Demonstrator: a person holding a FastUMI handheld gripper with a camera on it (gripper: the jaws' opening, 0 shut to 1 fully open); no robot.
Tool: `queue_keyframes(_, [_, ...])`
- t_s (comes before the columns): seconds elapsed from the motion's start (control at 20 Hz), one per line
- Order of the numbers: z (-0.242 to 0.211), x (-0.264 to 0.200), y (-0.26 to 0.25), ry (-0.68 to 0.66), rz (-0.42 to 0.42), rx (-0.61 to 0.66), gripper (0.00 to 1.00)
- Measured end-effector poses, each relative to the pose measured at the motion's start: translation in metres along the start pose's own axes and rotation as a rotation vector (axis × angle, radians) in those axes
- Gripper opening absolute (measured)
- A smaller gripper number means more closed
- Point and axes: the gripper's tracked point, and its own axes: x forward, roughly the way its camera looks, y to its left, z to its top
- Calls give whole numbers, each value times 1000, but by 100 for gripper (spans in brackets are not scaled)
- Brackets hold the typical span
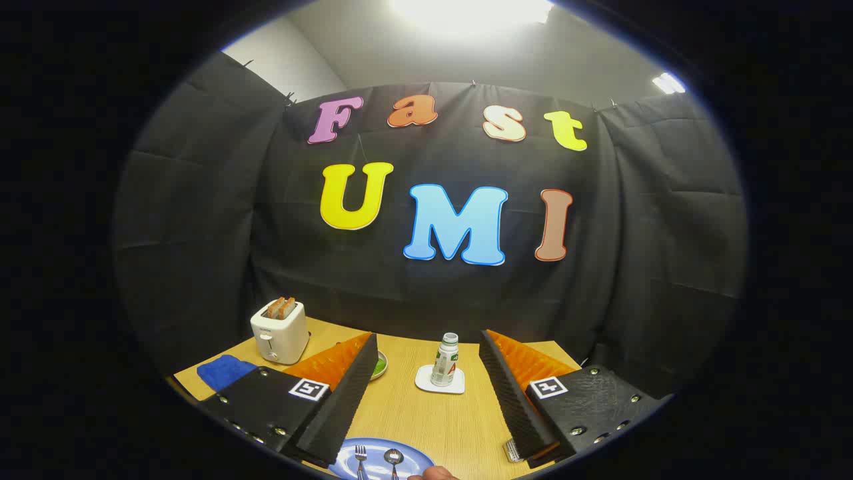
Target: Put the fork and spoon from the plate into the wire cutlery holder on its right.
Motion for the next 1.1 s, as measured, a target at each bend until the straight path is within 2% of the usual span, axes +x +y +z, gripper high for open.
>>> queue_keyframes(0.7, [-4,2,0,12,0,-1,94])
queue_keyframes(1.1, [-48,2,2,147,16,-42,94])
